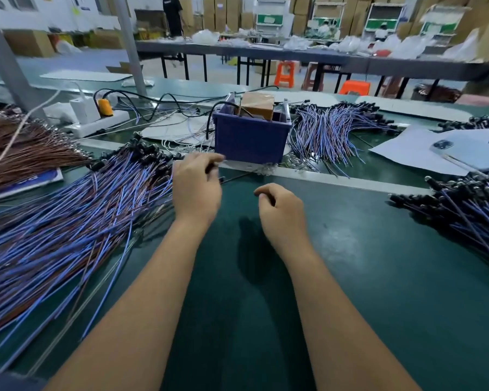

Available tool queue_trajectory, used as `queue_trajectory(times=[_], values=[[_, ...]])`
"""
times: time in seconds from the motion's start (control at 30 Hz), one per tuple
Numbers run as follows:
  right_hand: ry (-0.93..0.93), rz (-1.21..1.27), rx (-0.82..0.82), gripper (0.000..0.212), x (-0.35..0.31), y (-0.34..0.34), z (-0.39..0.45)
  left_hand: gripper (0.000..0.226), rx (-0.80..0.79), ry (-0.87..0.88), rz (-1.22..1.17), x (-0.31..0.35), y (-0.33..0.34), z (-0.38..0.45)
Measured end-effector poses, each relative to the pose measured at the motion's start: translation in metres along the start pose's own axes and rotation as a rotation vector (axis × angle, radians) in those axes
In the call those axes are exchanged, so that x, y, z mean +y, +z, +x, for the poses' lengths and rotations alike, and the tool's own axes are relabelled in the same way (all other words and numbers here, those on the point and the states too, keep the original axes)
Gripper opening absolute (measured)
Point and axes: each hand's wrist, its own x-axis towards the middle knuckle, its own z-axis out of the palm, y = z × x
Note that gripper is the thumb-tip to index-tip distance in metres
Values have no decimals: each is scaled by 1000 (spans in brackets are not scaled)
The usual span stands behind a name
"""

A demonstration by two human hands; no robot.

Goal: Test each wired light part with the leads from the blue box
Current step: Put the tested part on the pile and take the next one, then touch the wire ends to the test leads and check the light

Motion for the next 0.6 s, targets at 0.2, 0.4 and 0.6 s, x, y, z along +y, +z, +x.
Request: queue_trajectory(times=[0.2, 0.4, 0.6], values=[[222, 1047, -267, 32, -10, -13, 9, 34, -381, 78, -759, 85, -3, -17], [376, 1283, -111, 26, 7, -30, 5, 31, -826, 9, -979, 84, 7, -49], [456, 1312, -66, 21, 1, -38, 8, 24, -1175, -161, -1039, 52, -2, -44]])
